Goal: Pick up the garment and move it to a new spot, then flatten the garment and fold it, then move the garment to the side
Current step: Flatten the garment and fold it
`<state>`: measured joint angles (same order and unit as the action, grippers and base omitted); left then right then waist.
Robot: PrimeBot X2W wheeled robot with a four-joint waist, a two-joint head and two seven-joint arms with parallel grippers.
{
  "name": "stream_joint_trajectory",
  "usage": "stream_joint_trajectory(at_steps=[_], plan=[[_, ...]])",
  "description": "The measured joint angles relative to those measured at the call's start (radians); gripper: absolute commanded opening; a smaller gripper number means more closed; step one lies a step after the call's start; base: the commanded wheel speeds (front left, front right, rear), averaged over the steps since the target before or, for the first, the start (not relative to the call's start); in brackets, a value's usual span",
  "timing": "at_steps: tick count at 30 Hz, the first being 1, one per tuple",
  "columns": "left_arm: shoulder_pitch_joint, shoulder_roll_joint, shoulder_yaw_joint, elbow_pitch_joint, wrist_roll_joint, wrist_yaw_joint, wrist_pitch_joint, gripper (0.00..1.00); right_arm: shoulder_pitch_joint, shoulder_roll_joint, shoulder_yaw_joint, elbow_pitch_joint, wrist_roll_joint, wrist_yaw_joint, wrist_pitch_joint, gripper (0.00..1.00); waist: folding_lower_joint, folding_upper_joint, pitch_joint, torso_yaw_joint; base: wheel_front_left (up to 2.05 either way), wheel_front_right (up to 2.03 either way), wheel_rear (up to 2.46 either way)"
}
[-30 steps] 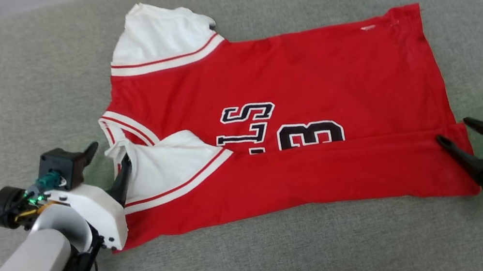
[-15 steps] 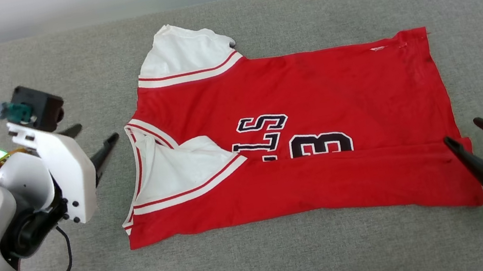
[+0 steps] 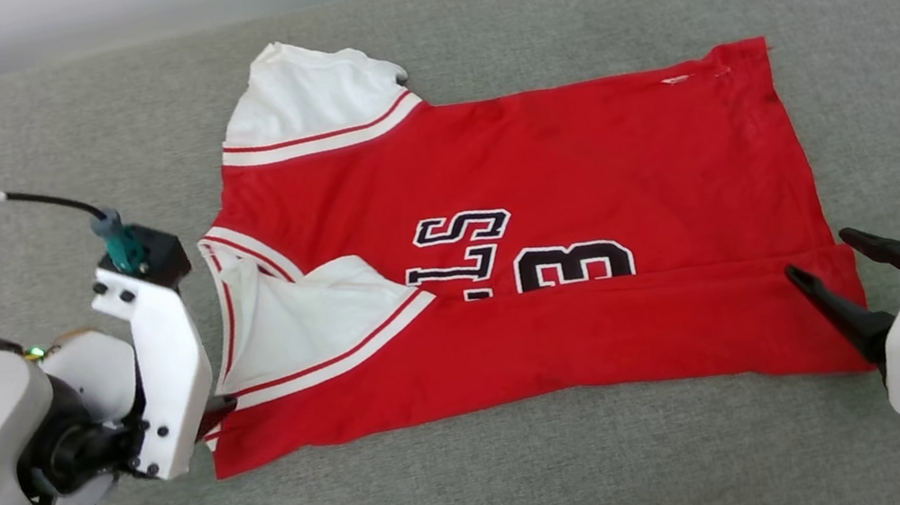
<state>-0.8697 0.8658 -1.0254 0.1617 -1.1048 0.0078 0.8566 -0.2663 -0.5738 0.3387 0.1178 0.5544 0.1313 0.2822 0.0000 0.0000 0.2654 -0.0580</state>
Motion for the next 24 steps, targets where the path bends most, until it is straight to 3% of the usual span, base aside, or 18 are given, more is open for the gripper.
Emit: stream_joint_trajectory(at_steps=[12,13,14,15,24], plan=[[0.041,-0.026,-0.055,0.11,0.004,-0.028,0.028,1.0,-0.043,0.015,0.035,0.032,0.014,0.0,-0.007,1.0,-0.0001,0.0,0.037,-0.043,0.0,0.0,0.0],[0.041,-0.028,-0.055,0.116,0.001,-0.032,0.026,0.92,-0.045,0.015,0.039,0.036,0.018,0.0,-0.009,1.0,-0.0001,0.0,0.038,-0.044,0.0,0.0,0.0],[0.042,-0.03,-0.055,0.122,0.0,-0.035,0.021,0.26,-0.047,0.014,0.042,0.039,0.019,0.0,-0.009,1.0,-0.0001,0.0,0.038,-0.045,0.0,0.0,0.0],[0.044,-0.033,-0.055,0.128,0.001,-0.041,0.015,0.0,-0.053,0.012,0.045,0.041,0.02,0.0,-0.009,1.0,-0.0001,0.0,0.037,-0.045,0.0,0.0,0.0],[0.052,-0.036,-0.056,0.124,0.0,-0.08,-0.033,0.0,-0.168,-0.137,0.105,-0.014,0.019,0.0,0.085,1.0,0.0,0.0,-0.004,-0.032,0.0,0.0,0.0]])
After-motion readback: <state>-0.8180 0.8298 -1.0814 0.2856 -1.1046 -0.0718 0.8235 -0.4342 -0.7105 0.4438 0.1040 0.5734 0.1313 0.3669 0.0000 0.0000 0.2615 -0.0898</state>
